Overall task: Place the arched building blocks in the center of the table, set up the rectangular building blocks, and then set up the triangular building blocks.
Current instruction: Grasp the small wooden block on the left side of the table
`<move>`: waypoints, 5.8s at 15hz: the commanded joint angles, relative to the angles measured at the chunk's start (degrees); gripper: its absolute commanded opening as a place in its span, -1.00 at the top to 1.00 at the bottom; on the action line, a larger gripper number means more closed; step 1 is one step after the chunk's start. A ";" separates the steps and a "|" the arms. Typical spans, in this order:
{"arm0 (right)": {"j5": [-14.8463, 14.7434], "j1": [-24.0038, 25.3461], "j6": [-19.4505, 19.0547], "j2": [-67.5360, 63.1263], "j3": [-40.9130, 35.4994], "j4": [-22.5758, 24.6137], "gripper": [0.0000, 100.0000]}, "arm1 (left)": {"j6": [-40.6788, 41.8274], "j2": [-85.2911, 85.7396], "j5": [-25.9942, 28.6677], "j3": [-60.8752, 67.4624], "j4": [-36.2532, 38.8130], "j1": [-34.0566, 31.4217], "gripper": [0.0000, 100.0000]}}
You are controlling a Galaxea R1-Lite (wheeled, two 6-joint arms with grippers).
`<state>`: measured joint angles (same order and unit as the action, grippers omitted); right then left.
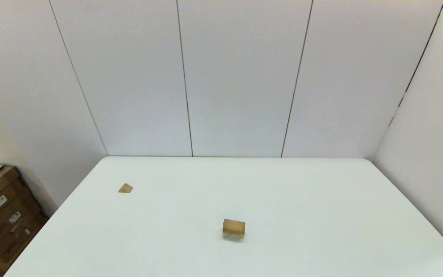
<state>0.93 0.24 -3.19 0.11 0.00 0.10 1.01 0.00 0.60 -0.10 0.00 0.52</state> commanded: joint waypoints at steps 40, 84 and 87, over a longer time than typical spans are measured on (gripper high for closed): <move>0.04 0.02 -0.06 -0.11 0.00 0.08 -1.00 | -67.55 -130.69 -12.37 -94.82 -26.46 0.79 -1.00; 0.04 0.02 -0.06 -0.11 0.00 -0.01 -1.00 | -67.81 -150.64 -17.47 -112.23 -36.65 -0.44 1.00; 0.04 0.02 -0.06 -0.11 0.00 0.08 -1.00 | -67.63 -150.91 -19.67 -112.40 -36.65 -0.44 1.00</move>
<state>0.93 0.22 -3.19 0.07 0.00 0.13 -66.12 -150.69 -18.93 -112.40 -36.46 0.10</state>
